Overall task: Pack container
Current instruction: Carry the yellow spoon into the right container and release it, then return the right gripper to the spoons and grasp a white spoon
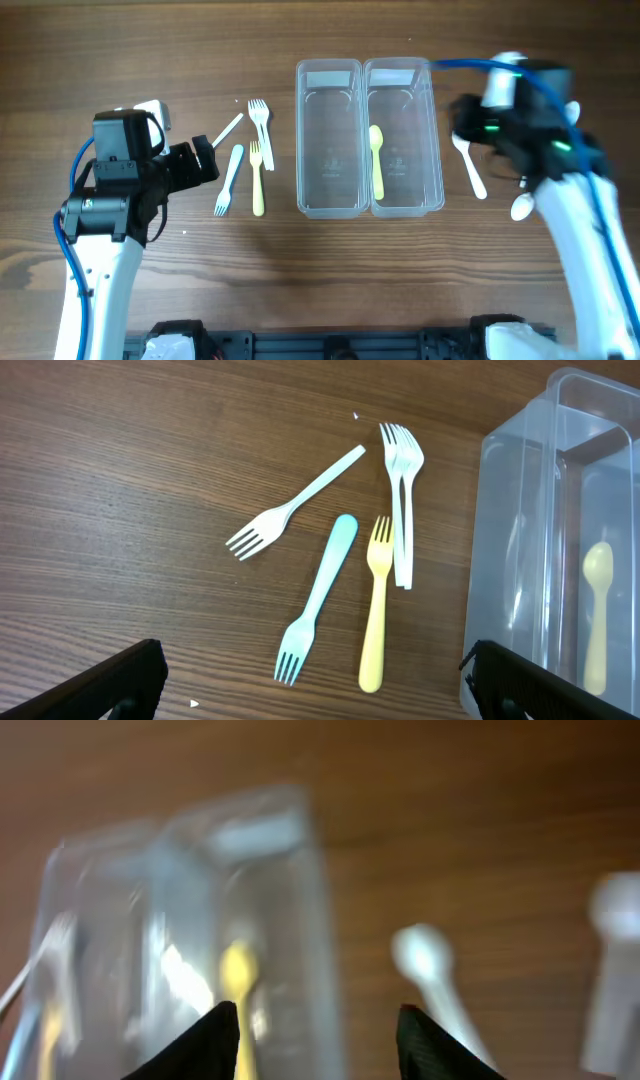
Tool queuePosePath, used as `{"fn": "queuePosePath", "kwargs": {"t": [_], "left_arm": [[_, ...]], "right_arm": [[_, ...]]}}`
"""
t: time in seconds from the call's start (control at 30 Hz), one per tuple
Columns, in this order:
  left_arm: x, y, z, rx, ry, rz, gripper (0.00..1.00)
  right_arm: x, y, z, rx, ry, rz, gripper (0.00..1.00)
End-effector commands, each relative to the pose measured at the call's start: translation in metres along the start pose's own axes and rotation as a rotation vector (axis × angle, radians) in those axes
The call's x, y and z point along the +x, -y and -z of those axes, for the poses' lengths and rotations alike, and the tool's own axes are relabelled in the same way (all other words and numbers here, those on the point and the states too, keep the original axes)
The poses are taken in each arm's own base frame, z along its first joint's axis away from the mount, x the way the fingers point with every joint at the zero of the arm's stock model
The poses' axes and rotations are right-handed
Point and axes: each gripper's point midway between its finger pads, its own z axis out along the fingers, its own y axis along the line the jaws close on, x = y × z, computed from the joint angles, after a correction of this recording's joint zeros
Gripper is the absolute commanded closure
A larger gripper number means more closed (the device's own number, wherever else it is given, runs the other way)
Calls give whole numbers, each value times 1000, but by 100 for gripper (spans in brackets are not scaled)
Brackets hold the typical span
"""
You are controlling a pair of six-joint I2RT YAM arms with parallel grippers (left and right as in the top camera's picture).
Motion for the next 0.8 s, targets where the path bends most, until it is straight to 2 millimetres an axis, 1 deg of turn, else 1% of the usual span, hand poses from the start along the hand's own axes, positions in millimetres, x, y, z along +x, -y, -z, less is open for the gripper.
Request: {"fn": "queuePosePath", "kwargs": {"t": [0.0,0.03,0.07,0.1,0.13,0.17,0.2,0.23,0.27,0.33,0.37,0.43,0.5,0.63,0.7,0.77], "left_arm": [[-7,0,4,-2,20,-12,0],[-7,0,4,-2,20,-13,0],[-7,0,4,-2,19,-12,0],[-7,0,4,-2,19,-12,0],[-7,0,4,-2,19,-12,0],[-7,0,4,-2,19,-12,0],[-7,0,4,-2,18,-12,0],[-6,-1,4,-2,17,-12,0],[-6,-1,4,-3,15,-12,0],[-5,-1,4,-4,11,-12,0],[-4,-1,4,-4,8,-12,0],[-4,-1,4,-4,7,-12,0],[-3,-1,4,-5,5,-11,0],[-3,-1,4,-6,4,-11,0],[-3,-1,4,-5,4,-11,0],[-3,-1,4,-5,4,-11,0]], "right_arm": [[-13,94,19,281,60,-192,49],[-9,113,17,316,49,-233,49],[-1,140,11,368,21,-309,49],[5,156,6,391,-3,-346,50],[14,172,-6,400,-44,-390,50],[21,182,-17,390,-78,-419,51],[25,187,-25,382,-101,-437,51],[35,194,-42,367,-145,-465,51],[45,198,-58,352,-187,-480,51],[57,201,-77,337,-235,-492,52],[63,201,-91,317,-260,-500,52],[71,202,-107,297,-286,-507,54],[78,206,-120,299,-302,-511,53],[81,210,-131,298,-301,-506,54],[78,210,-133,295,-290,-501,54],[75,207,-135,289,-280,-482,54]]}}
